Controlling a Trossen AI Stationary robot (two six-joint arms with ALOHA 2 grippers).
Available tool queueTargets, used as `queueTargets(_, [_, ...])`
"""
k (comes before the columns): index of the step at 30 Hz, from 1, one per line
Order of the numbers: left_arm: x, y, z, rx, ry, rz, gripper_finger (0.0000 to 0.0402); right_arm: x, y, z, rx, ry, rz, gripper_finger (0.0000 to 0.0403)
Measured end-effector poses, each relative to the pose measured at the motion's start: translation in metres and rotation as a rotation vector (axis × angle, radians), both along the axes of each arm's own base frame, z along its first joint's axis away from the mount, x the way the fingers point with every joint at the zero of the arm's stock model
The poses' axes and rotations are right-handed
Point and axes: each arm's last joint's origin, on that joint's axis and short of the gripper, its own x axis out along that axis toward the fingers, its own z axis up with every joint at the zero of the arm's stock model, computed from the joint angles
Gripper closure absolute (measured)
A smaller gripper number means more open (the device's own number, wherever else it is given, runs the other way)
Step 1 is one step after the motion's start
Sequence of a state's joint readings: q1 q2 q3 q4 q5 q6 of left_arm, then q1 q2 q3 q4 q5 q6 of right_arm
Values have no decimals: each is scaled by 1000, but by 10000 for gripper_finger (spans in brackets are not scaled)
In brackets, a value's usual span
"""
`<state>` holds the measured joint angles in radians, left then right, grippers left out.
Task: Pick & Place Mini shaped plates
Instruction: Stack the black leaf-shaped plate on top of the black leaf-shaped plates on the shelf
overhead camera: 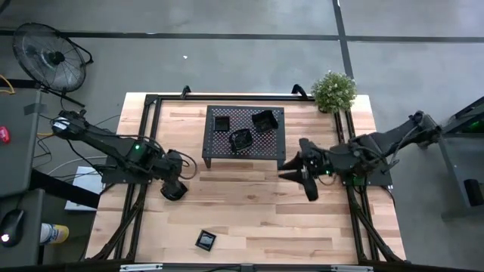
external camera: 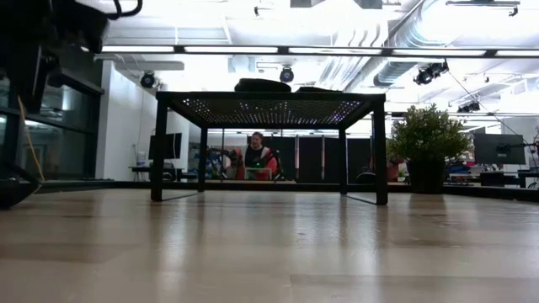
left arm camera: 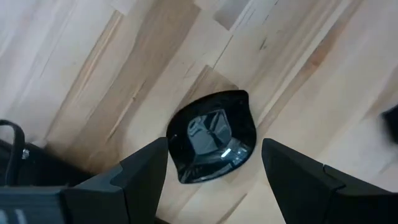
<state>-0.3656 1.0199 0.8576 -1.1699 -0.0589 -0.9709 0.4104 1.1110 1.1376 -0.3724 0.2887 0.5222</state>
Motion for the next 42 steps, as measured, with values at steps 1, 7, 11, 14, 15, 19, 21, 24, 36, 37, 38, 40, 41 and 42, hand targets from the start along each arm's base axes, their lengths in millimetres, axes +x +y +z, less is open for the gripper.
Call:
queueTargets(1, [0,0,-3,2,2,-2,144,-1,4,1,-3,-15,17,288])
queueTargets(7, [5,10,-27,-79,97,140,144,-7,22,12,-44,-138,47,288])
queueTargets(11, [10,16,-39,-135,173,373,144,-10,27,13,-62,-149,7,288])
queueTargets(14, [13,17,-44,-118,202,444,144,-12,29,13,-67,-150,-6,288])
queueTargets(15, [13,18,-45,-105,218,453,144,-12,29,13,-65,-152,-5,288])
queueTargets(19, [13,17,-53,-81,283,461,144,-12,30,13,-52,-154,5,288])
queueTargets(21, [13,17,-60,-86,318,448,144,-12,30,14,-49,-157,7,288])
queueTargets(24, [12,16,-71,-128,322,408,144,-12,30,14,-50,-159,10,288])
queueTargets(36, [7,16,-94,-163,331,394,144,-12,31,15,-56,-170,38,288])
queueTargets(37, [7,15,-96,-183,327,386,144,-12,31,15,-57,-170,41,288])
queueTargets(38, [8,15,-98,-201,321,380,145,-12,31,15,-58,-170,45,288])
queueTargets(40, [8,14,-101,-218,311,377,145,-12,31,15,-58,-170,46,288])
queueTargets(41, [7,14,-102,-219,310,377,145,-12,31,15,-57,-170,51,288])
queueTargets(42, [7,14,-103,-219,310,377,145,-12,31,15,-56,-169,56,288])
